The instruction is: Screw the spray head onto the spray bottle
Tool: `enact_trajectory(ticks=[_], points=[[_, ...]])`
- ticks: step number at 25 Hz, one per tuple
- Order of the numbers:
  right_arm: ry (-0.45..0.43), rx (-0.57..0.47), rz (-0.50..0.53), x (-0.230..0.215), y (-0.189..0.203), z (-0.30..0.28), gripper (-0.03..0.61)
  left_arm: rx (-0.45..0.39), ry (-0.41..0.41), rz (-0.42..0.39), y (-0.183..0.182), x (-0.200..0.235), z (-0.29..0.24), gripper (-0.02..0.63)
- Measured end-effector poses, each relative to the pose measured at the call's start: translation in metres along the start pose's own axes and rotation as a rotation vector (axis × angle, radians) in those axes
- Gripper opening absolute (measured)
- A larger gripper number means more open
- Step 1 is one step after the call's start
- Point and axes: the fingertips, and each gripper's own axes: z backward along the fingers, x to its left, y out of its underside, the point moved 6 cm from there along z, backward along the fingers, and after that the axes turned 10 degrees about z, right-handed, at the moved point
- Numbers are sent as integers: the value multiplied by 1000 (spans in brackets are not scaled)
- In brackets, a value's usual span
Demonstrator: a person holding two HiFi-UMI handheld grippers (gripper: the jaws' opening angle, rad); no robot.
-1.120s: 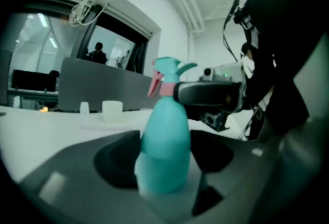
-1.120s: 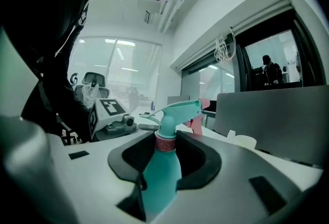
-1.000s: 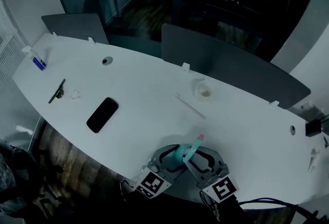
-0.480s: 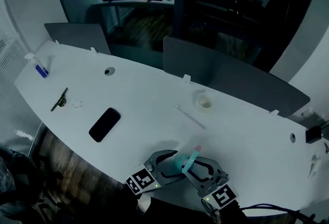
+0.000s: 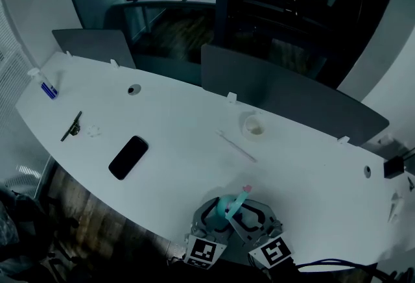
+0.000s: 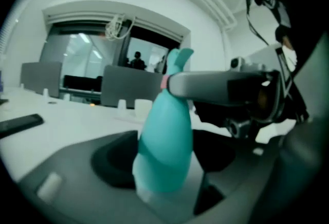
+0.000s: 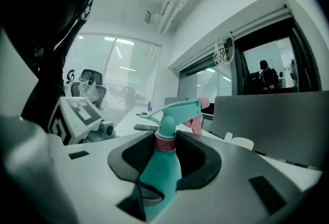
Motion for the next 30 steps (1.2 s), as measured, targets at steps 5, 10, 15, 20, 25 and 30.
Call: enact_trajectory(ticks=[5, 10, 15, 20, 25, 30], points=[[-15, 3, 11, 2, 0, -2, 130, 42, 113, -32, 5, 13, 4, 348], [-85, -10, 6, -1, 0, -3, 130, 198, 546, -73, -4, 35, -6, 446], [-60, 14, 25, -5, 1, -3, 130, 175, 477, -69, -8, 25, -12, 345], [20, 12, 37, -1, 0, -5, 130, -4, 48, 46, 1, 10, -3, 342], [19, 24, 6, -2, -1, -5, 130, 60, 5, -70, 8, 6, -3, 342], [-56, 59, 40, -4, -3, -7, 130, 166, 175, -143, 14, 18, -1, 346]])
